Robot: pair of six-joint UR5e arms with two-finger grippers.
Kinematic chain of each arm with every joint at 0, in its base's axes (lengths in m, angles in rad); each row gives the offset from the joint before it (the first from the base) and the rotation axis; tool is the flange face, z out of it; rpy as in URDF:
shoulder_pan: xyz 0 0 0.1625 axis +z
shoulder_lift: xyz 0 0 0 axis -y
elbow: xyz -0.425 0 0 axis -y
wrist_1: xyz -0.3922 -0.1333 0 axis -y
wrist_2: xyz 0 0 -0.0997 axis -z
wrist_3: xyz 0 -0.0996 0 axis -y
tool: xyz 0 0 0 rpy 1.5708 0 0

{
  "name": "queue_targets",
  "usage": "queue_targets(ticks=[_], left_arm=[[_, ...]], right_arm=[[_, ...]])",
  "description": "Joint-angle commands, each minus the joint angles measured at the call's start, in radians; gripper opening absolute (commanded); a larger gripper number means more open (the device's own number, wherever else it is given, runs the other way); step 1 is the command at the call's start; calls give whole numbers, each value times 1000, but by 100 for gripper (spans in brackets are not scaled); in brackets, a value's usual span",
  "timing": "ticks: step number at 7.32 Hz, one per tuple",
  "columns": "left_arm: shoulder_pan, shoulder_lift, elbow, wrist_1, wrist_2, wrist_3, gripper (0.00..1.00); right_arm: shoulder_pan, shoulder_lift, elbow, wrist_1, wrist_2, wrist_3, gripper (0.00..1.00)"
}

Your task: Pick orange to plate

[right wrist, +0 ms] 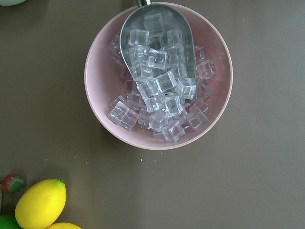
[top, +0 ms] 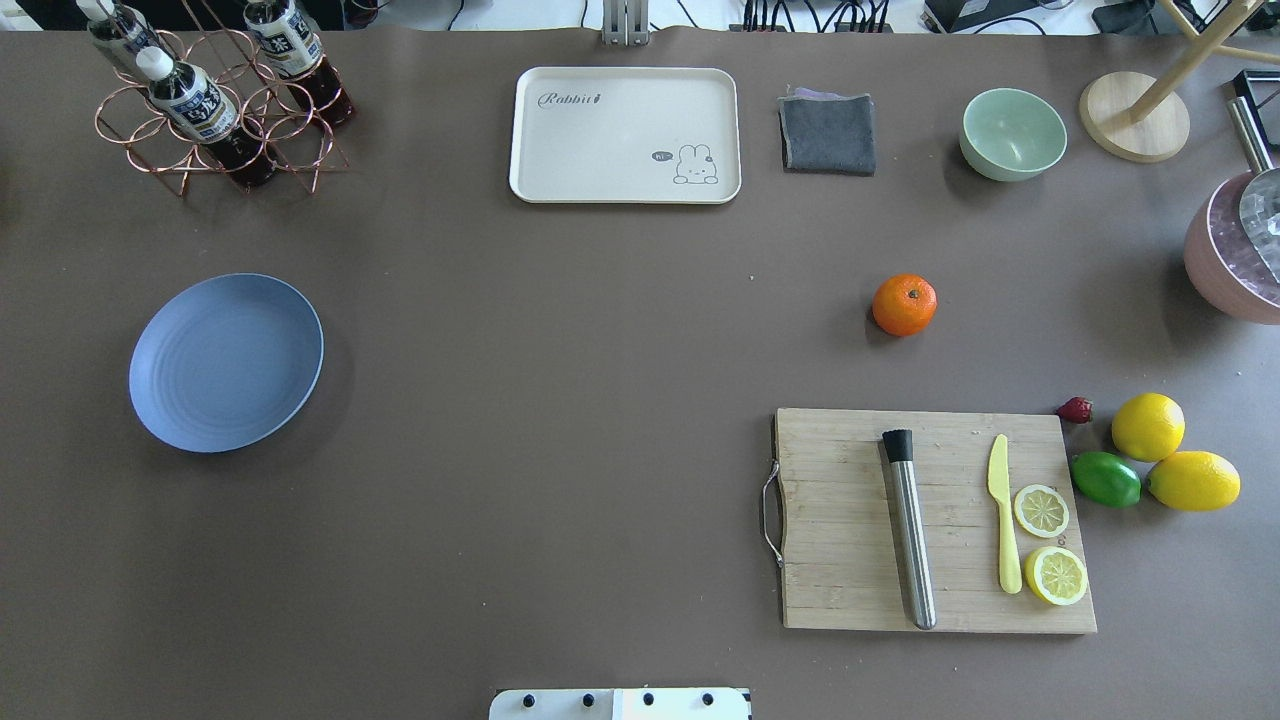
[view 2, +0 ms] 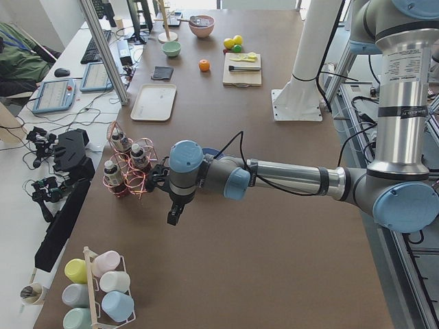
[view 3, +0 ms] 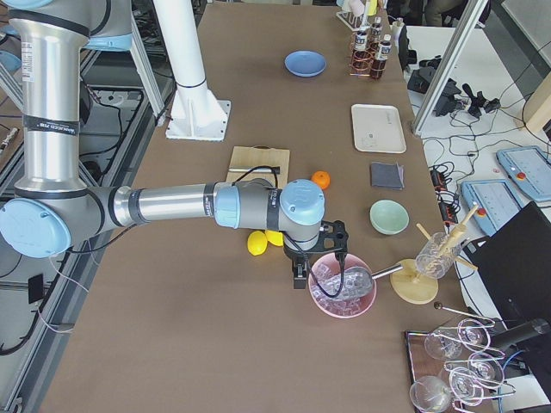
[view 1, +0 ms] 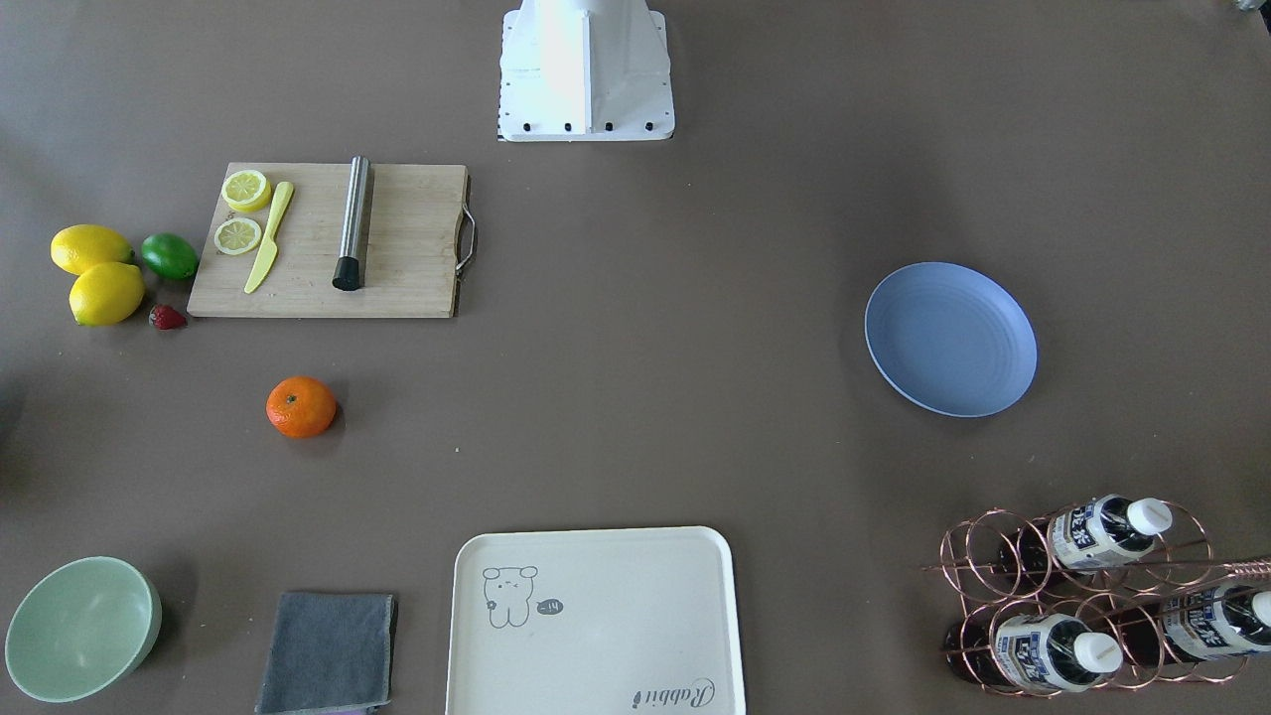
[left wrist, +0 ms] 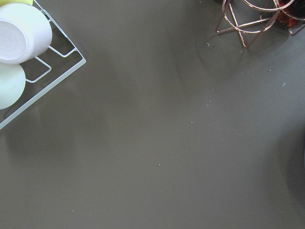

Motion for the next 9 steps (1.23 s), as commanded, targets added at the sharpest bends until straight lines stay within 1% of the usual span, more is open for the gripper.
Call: queue_targets(ticks=[1, 2, 3, 4, 5, 6, 7, 8, 9], left_arm=[[16, -34, 8, -15, -45, 2, 98], [31, -66, 7, -20, -89, -3, 98], [39, -89, 24, -43, -94, -6, 98], [68, -106, 19, -50, -88, -62, 98], [81, -106, 19, -101, -94, -143, 98], [124, -106, 28, -177, -93, -273, 98], [194, -106, 36, -266, -87, -396, 98], [257, -106, 62, -375, -79, -501, 98], [307, -109, 112, -488, -27, -625, 98]], right_arm=[[-3, 15, -3, 0, 0, 1, 100], [-10, 32, -6, 0, 0, 1, 100], [-26, 58, -13, -2, 3, 6, 100], [-56, 78, -12, 0, 18, 71, 100], [-88, 109, -12, 5, 29, 130, 100], [-125, 120, -13, 46, 31, 199, 100], [-166, 138, -19, 95, 29, 304, 100], [-200, 153, -36, 151, 23, 372, 100], [-223, 179, -67, 199, 20, 442, 100]])
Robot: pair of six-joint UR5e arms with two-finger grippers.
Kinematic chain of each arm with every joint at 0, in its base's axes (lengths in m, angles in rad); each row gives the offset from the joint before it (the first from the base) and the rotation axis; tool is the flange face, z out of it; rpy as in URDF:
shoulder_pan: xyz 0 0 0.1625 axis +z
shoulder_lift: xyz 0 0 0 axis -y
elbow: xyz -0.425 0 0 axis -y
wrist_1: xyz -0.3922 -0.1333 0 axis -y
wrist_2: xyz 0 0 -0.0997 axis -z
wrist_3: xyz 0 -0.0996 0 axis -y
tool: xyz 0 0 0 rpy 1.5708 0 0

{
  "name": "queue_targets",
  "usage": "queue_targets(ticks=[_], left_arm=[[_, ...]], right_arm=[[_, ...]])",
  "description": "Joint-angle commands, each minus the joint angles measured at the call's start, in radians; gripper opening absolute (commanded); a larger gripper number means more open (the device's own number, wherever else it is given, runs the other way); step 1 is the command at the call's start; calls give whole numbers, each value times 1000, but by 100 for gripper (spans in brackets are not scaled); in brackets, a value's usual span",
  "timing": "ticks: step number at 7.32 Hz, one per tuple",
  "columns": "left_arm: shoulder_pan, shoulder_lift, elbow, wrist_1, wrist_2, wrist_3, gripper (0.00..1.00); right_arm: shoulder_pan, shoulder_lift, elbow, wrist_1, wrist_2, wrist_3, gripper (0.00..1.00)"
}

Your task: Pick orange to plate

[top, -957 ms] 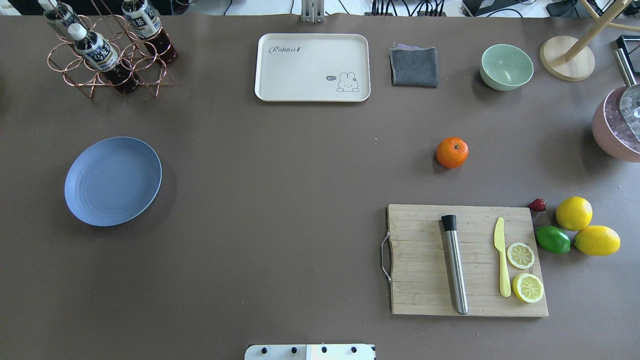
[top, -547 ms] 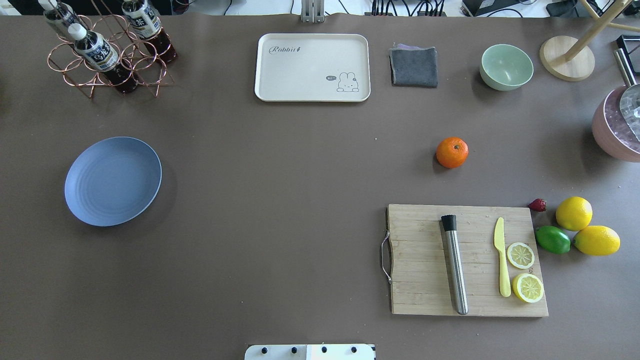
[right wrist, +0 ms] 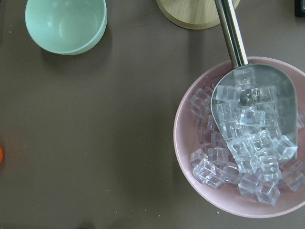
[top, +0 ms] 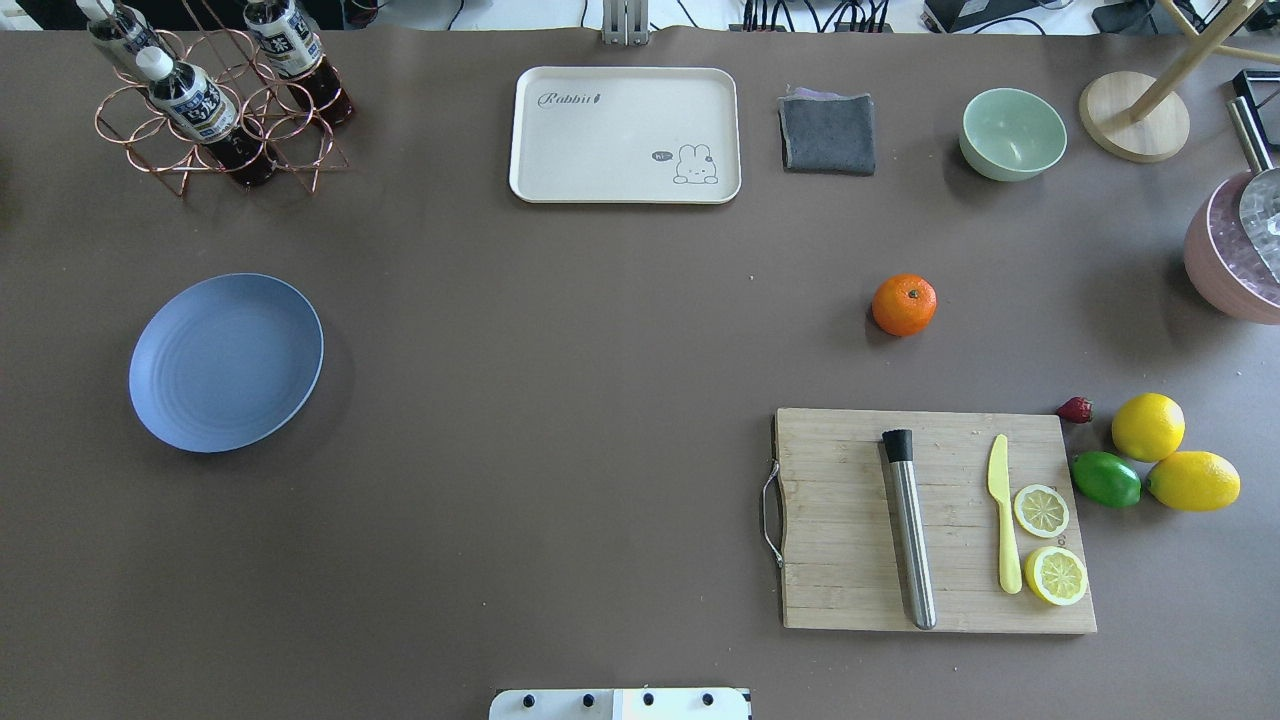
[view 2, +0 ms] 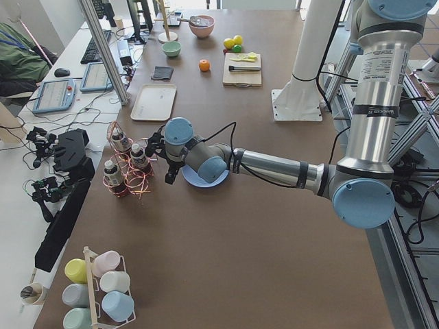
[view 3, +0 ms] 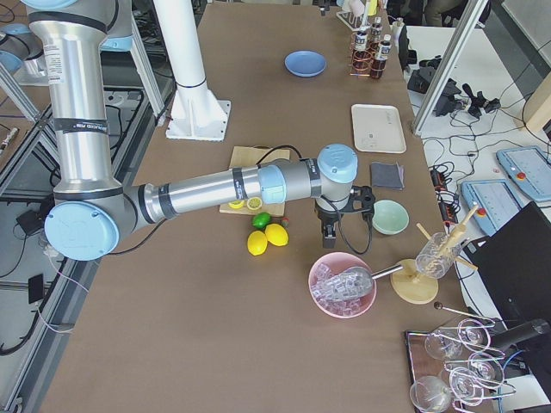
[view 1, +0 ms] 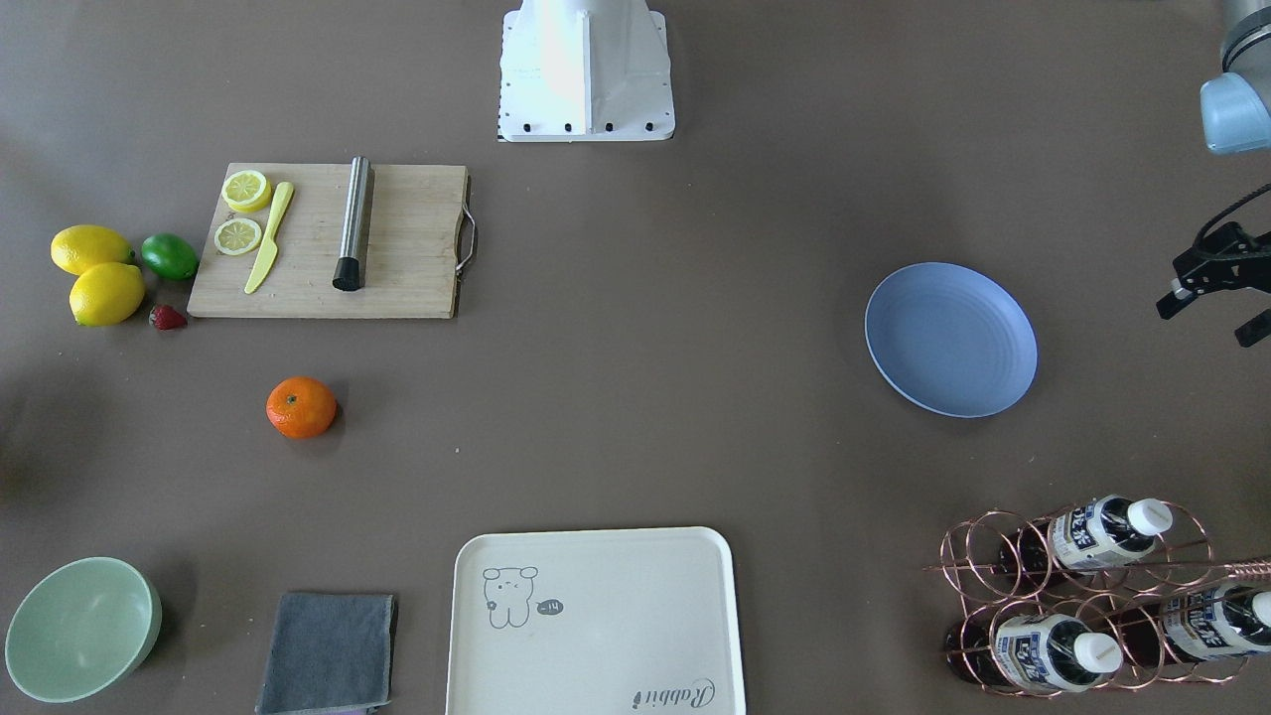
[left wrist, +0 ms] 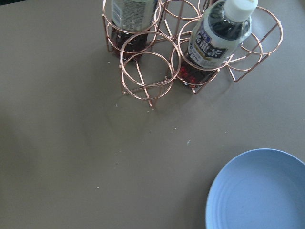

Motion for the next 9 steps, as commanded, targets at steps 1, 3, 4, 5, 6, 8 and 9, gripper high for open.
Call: queue_targets(ticks=[1, 3, 4, 5, 6, 8, 9], left_arm=[[142, -5, 123, -276, 111, -236, 98], [189, -6, 174, -377, 155, -319, 98], [203, 1, 176, -375, 155, -322, 98], [225, -1, 202, -377, 155, -322, 98], [247, -2, 219, -375, 155, -322, 98], [279, 1, 227, -377, 153, -323, 98], [287, 1, 228, -374, 152, -323, 98]], right_arm=[[-55, 39, -53, 108, -6, 134, 100], [-93, 67, -73, 149, -36, 223, 100], [-108, 70, -73, 171, -58, 254, 100], [-119, 70, -73, 195, -64, 283, 100], [-121, 69, -70, 217, -64, 310, 100], [-132, 69, -72, 226, -66, 329, 100], [-135, 69, -72, 226, -69, 329, 100]])
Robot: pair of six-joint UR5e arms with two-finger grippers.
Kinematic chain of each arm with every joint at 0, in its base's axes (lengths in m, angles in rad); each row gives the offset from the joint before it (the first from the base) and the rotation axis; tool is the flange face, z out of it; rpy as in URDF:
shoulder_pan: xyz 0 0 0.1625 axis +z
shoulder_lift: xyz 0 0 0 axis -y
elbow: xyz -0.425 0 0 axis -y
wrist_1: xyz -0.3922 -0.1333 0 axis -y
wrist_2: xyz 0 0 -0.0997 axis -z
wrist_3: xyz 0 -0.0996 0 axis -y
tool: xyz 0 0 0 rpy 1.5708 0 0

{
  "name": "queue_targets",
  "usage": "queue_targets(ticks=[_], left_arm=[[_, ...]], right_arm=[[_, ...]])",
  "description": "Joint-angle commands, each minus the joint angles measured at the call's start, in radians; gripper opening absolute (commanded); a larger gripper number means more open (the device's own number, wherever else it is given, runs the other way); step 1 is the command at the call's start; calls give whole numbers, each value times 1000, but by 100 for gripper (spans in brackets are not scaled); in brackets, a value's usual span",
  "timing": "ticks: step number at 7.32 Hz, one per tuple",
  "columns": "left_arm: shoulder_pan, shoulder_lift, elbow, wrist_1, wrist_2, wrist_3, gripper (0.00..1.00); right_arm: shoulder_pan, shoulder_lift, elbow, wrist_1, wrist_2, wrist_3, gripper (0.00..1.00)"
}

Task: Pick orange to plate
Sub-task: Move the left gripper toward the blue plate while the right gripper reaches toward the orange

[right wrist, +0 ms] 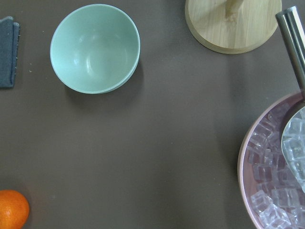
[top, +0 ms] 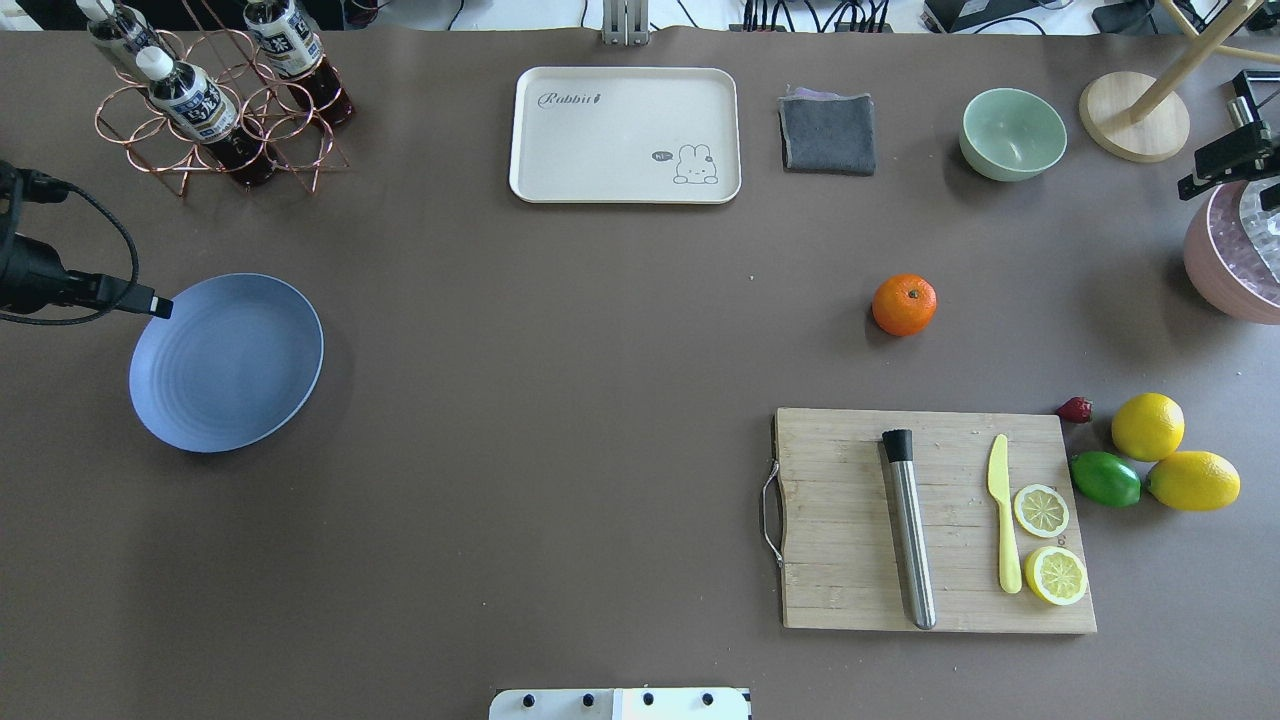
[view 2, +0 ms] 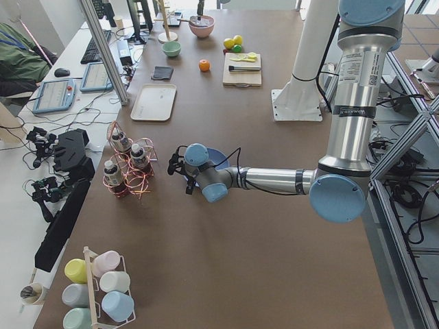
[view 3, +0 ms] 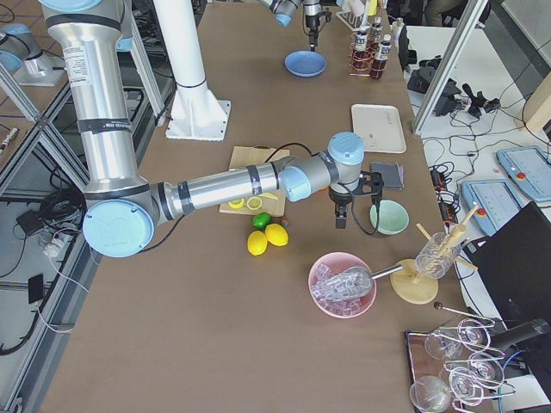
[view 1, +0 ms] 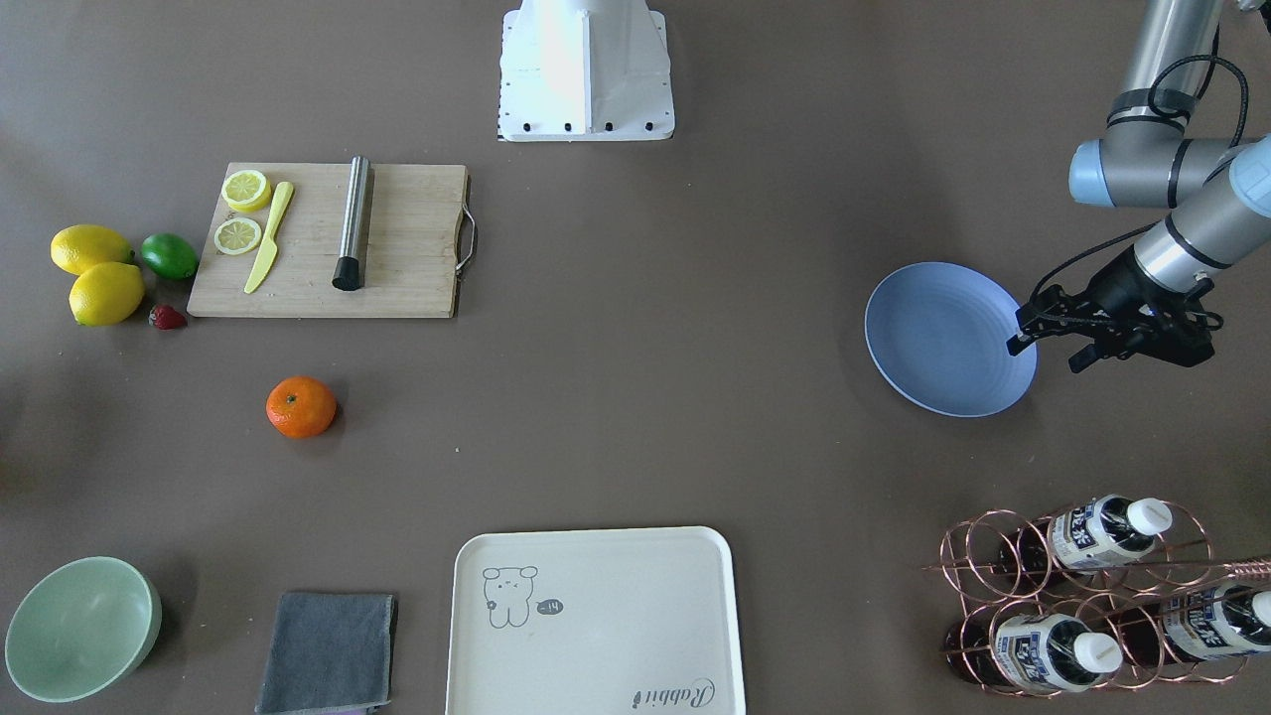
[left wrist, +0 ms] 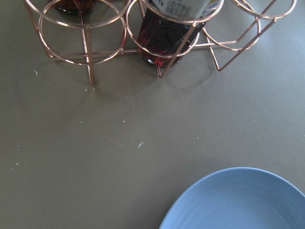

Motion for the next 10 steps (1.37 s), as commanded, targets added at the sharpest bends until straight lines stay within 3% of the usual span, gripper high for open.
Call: queue_targets(ticks=[1, 5, 6, 7, 8, 10], left_arm=[[16, 1, 11, 5, -4, 1, 98], [53, -2, 31, 2, -1, 2, 98], [53, -1, 29, 1, -1, 2, 79], [53, 1, 28, -1, -7, 2, 27], [53, 1, 29, 1, -9, 4, 0], [53, 4, 23, -1, -9, 2, 0]], right_arm=[[-7, 0, -1, 3, -3, 4, 100], [-11, 1, -1, 3, -6, 9, 100], [-11, 1, -1, 3, -6, 9, 100], [-11, 1, 1, 3, -4, 9, 100], [-11, 1, 5, 3, -4, 22, 100], [-11, 0, 10, 3, -3, 38, 100]])
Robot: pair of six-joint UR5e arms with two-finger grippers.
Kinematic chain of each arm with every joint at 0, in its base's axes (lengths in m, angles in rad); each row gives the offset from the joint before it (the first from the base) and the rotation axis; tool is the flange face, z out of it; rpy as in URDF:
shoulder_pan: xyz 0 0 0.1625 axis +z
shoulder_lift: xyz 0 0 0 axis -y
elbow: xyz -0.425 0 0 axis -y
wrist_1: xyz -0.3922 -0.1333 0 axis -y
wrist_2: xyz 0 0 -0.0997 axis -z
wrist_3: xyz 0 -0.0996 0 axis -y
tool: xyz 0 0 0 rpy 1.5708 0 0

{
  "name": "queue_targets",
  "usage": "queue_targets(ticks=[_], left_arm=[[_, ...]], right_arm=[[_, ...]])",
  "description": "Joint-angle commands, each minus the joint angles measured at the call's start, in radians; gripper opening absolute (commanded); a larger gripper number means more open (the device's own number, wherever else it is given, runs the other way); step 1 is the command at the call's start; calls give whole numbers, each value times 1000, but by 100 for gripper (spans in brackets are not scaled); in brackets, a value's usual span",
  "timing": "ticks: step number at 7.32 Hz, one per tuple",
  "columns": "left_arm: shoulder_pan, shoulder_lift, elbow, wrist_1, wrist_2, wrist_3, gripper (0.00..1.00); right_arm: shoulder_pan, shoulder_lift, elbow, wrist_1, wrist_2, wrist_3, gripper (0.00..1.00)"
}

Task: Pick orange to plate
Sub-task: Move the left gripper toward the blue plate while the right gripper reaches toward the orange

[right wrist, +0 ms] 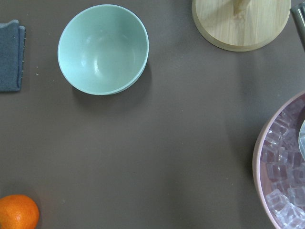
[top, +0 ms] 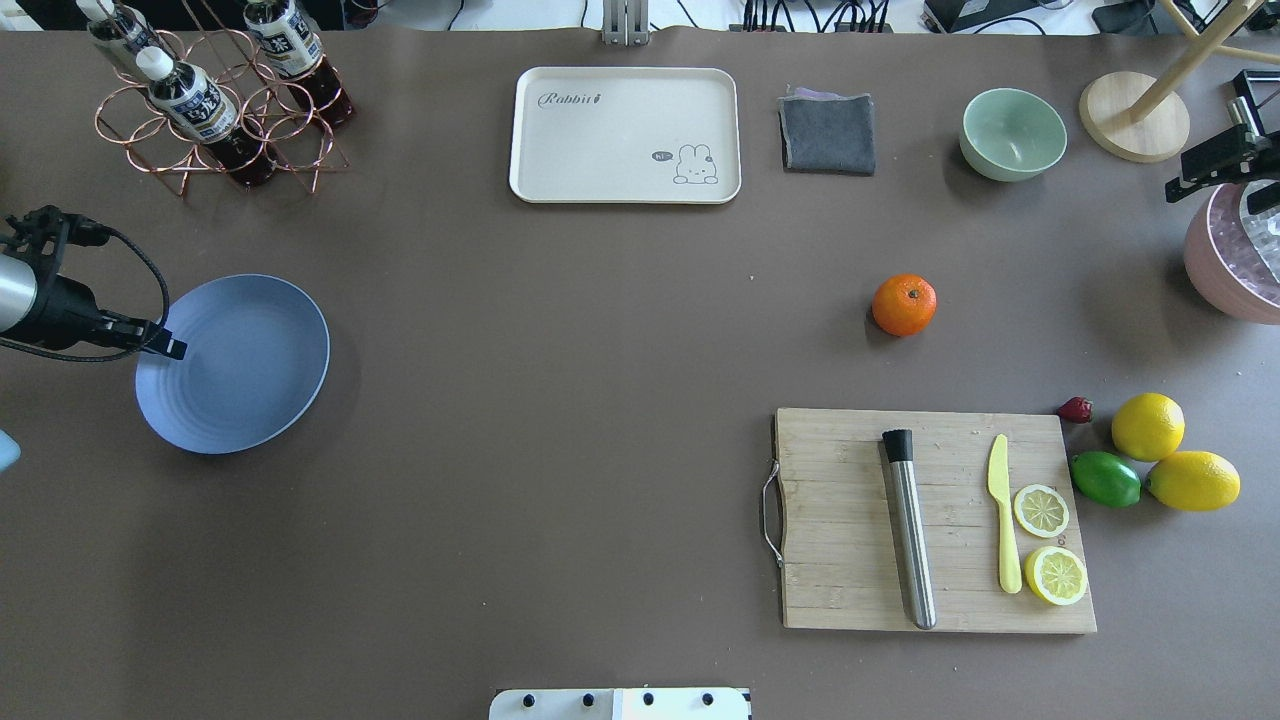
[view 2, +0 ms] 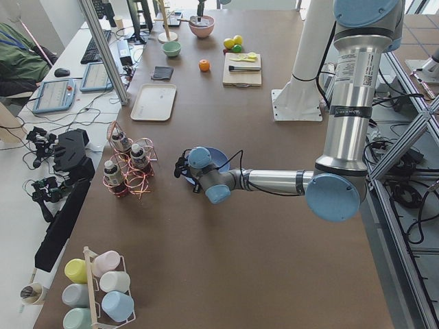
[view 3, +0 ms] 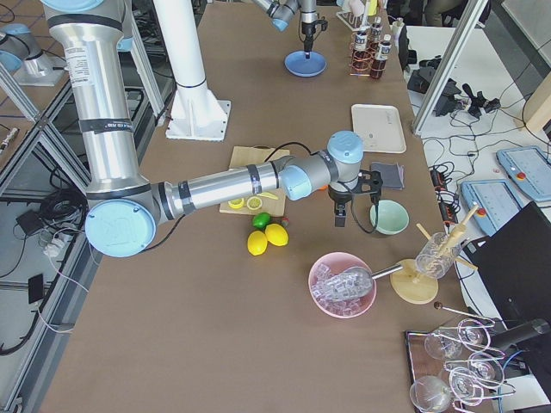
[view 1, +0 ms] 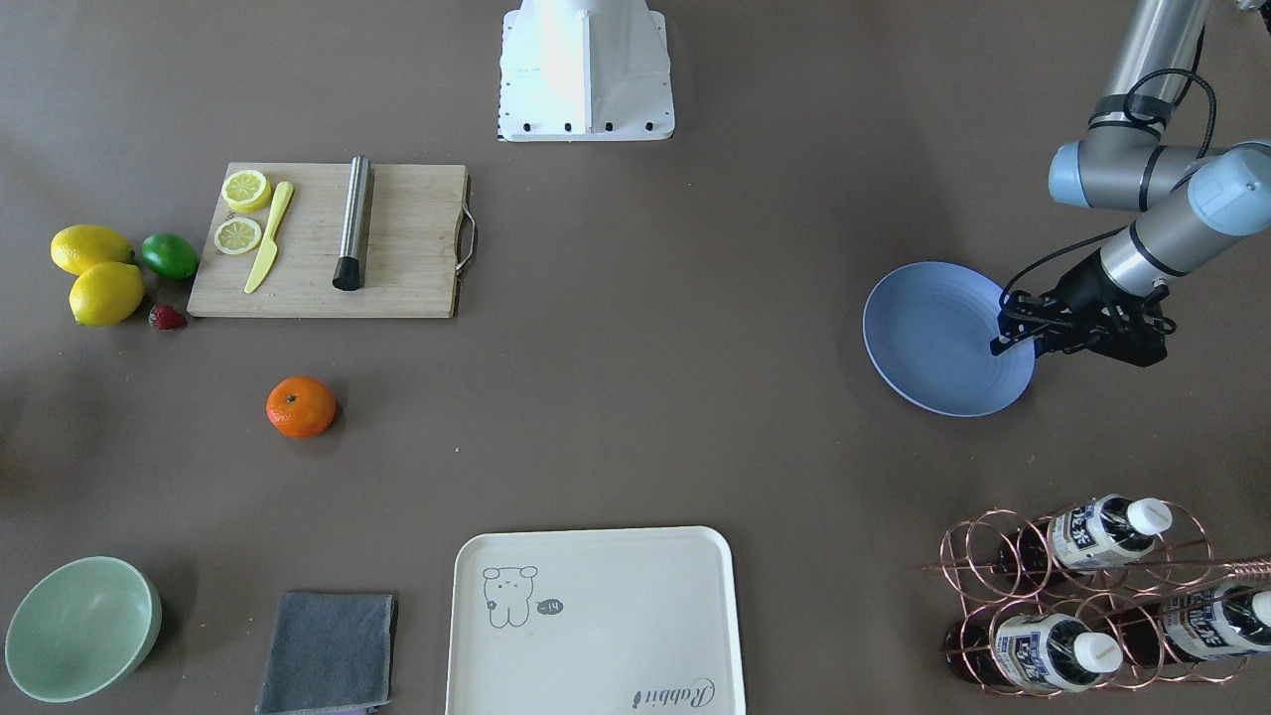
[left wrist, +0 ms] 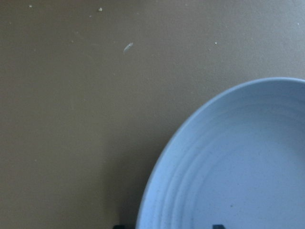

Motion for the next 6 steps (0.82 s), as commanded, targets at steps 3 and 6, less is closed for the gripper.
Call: queue_targets(ticks=[3, 6], left_arm=[[-36, -6, -51, 9, -65, -5, 0], [-83, -50, -152, 32, -131, -184, 0]], right_arm=[[-15, 3, -8, 0, 2, 7, 100], [-38, 38, -28, 5, -2, 18, 100]])
